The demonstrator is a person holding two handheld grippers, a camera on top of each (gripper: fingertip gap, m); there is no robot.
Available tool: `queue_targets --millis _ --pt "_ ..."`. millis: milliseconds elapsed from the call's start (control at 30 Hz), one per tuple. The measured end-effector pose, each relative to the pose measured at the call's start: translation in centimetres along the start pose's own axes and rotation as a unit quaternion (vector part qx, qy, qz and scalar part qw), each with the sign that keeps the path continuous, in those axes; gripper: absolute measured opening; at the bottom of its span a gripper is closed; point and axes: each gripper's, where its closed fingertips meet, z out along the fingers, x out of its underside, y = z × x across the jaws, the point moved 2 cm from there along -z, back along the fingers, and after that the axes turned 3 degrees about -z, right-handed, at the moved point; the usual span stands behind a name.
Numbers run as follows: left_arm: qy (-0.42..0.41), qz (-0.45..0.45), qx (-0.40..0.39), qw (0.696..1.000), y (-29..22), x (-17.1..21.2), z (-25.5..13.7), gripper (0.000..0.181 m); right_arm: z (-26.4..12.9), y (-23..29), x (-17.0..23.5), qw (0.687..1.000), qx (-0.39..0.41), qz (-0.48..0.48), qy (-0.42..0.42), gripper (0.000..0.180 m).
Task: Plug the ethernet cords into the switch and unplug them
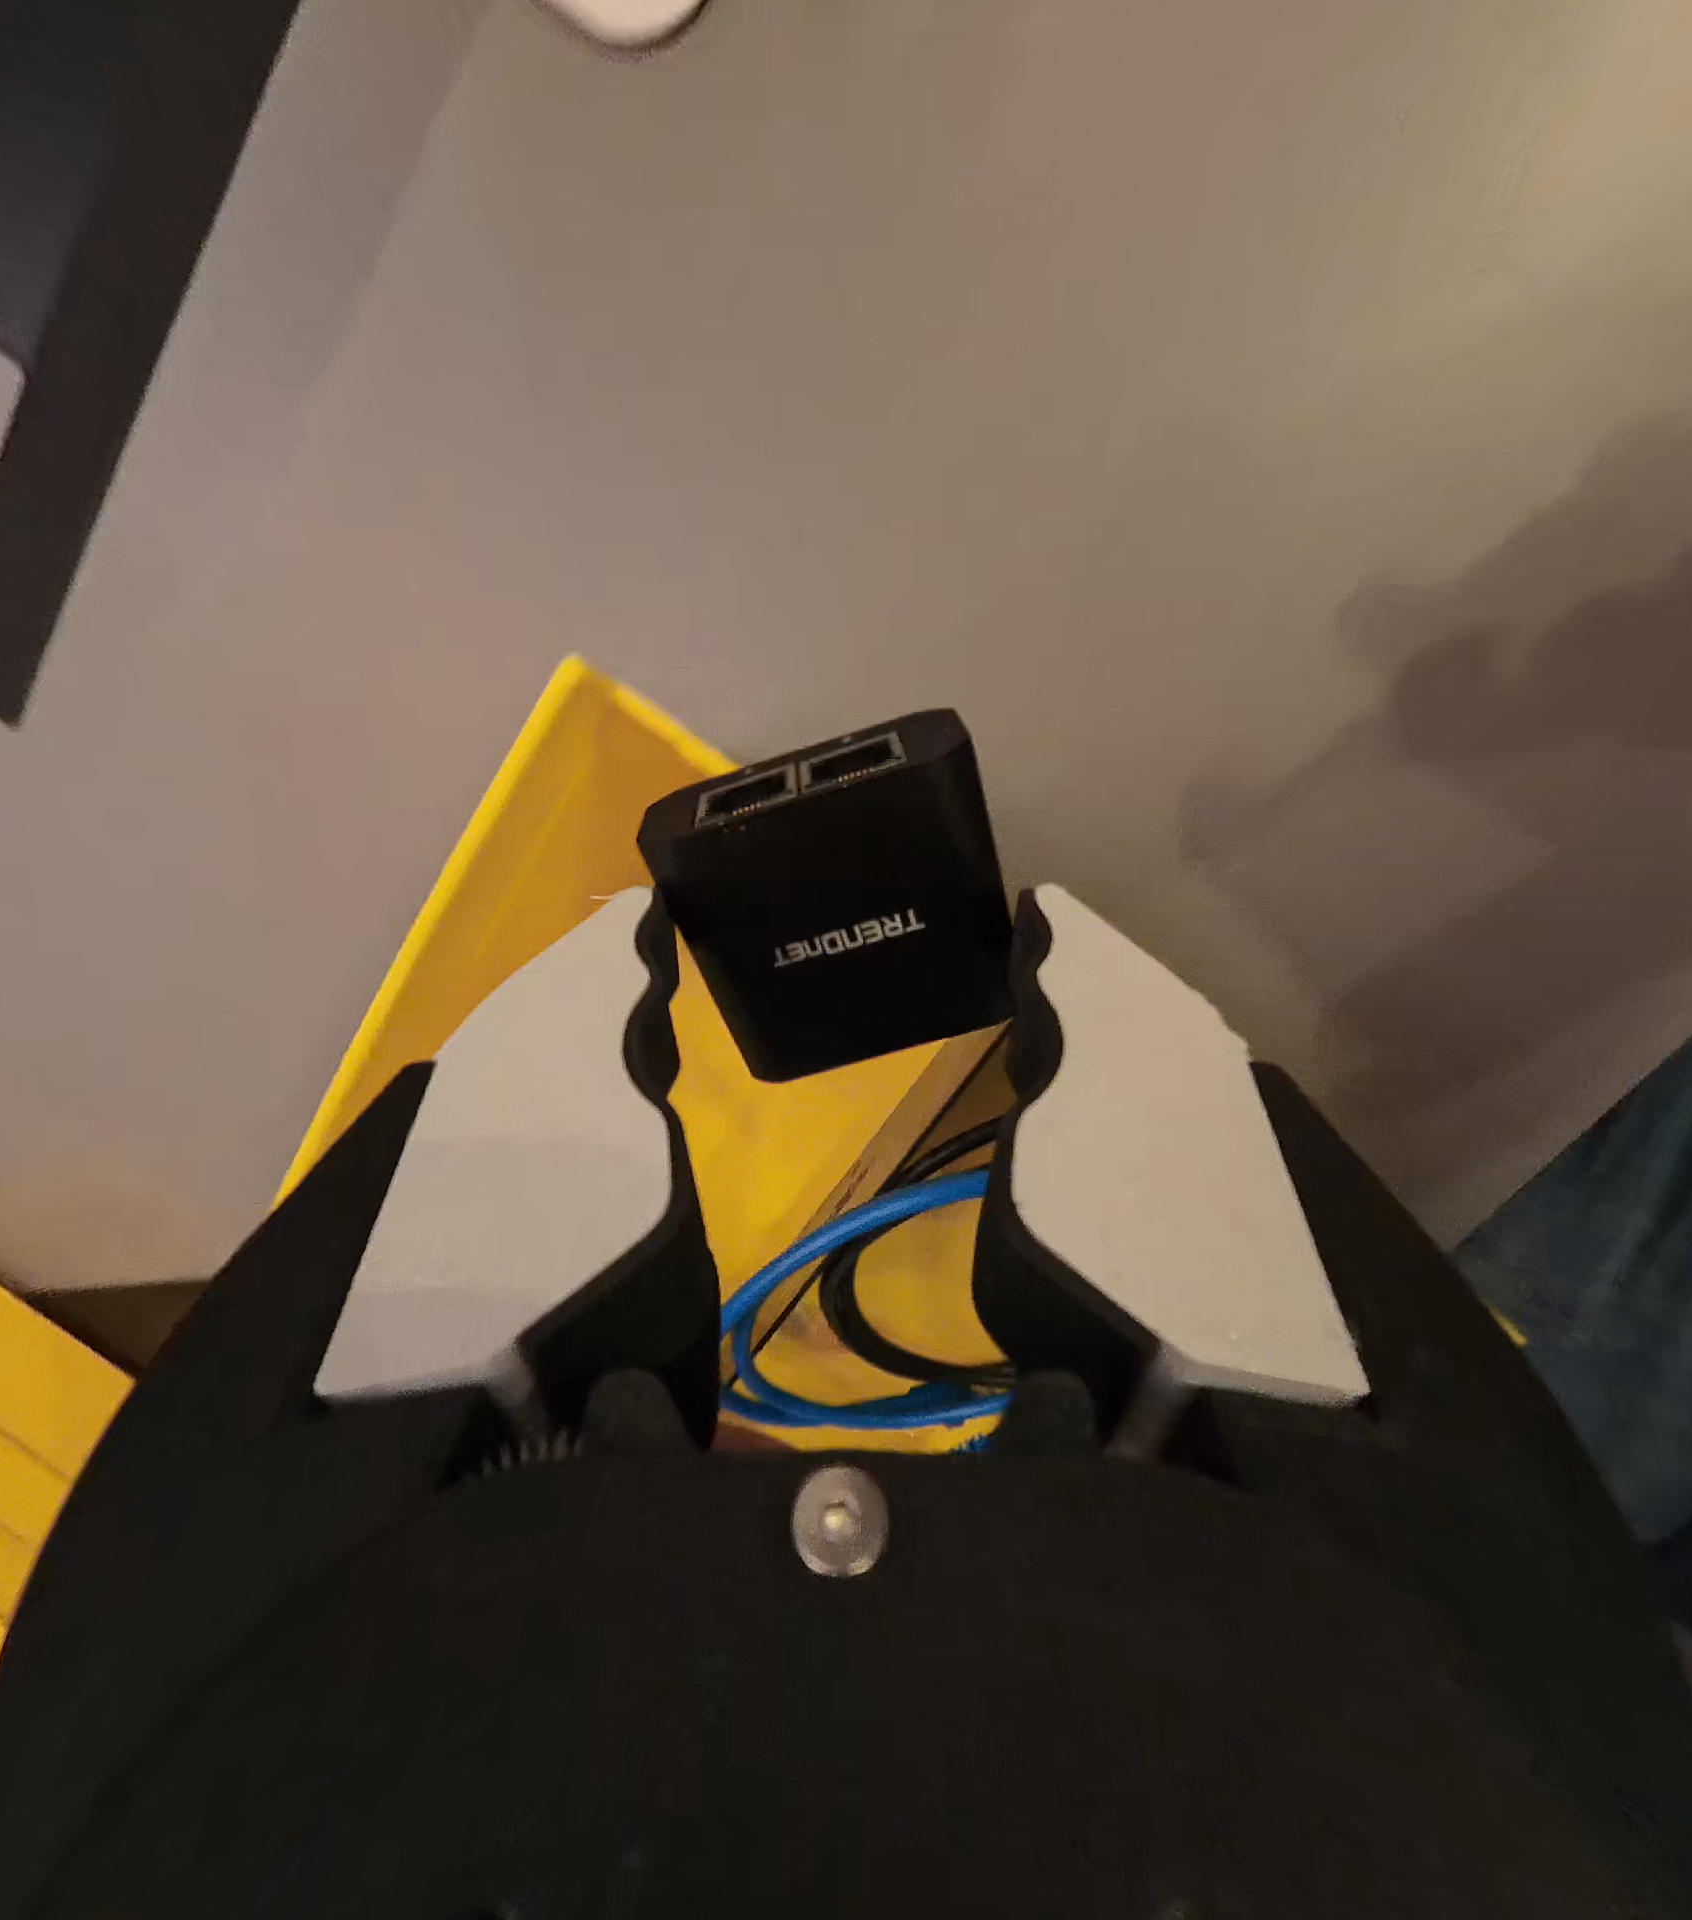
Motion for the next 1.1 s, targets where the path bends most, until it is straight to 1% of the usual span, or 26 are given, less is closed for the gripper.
queue_targets --millis 133,200,300,367,467,567,733,767,800,867,1033,1100 --pt "-0.037 0.083 -0.009 0.996 -4.2 -3.4 -1.3 0.062 2.0 2.0 -2.4 0.998 -0.047 0.015 -0.034 0.041" --pt "-0.050 0.134 -0.012 0.990 -6.4 -4.8 -1.7 0.062 3.0 2.4 -3.0 0.998 -0.052 -0.004 -0.036 0.048" --pt "-0.055 0.193 -0.010 0.980 -9.3 -6.1 -2.0 0.062 4.1 2.9 -4.1 0.996 -0.047 -0.058 -0.046 0.061" --pt "-0.068 0.232 0.002 0.970 -11.1 -7.0 -2.2 0.062 4.5 3.5 -5.0 0.993 -0.063 -0.076 -0.062 0.068" --pt "-0.081 0.290 0.013 0.954 -13.4 -7.8 -2.3 0.062 4.8 4.0 -6.1 0.988 -0.092 -0.075 -0.095 0.075" --pt "-0.082 0.327 0.038 0.941 -15.4 -8.1 -2.4 0.061 4.9 4.3 -6.8 0.982 -0.129 -0.061 -0.125 0.083" --pt "-0.091 0.382 0.073 0.917 -18.1 -8.4 -2.5 0.061 5.0 5.4 -7.1 0.971 -0.174 -0.070 -0.150 0.083" --pt "-0.096 0.389 0.082 0.912 -18.6 -8.4 -2.6 0.061 5.0 5.7 -7.1 0.968 -0.184 -0.074 -0.150 0.080" --pt "-0.098 0.393 0.094 0.909 -19.0 -8.4 -2.7 0.061 5.0 6.0 -7.0 0.966 -0.194 -0.077 -0.152 0.072" --pt "-0.096 0.404 0.094 0.905 -19.2 -8.4 -2.7 0.061 4.9 5.9 -6.9 0.965 -0.193 -0.079 -0.157 0.063" --pt "-0.105 0.402 0.113 0.902 -19.5 -8.5 -3.0 0.062 4.4 5.9 -6.9 0.961 -0.205 -0.066 -0.171 0.062" --pt "-0.116 0.402 0.102 0.903 -19.4 -8.8 -3.1 0.062 4.3 5.6 -6.9 0.962 -0.206 -0.052 -0.172 0.060"
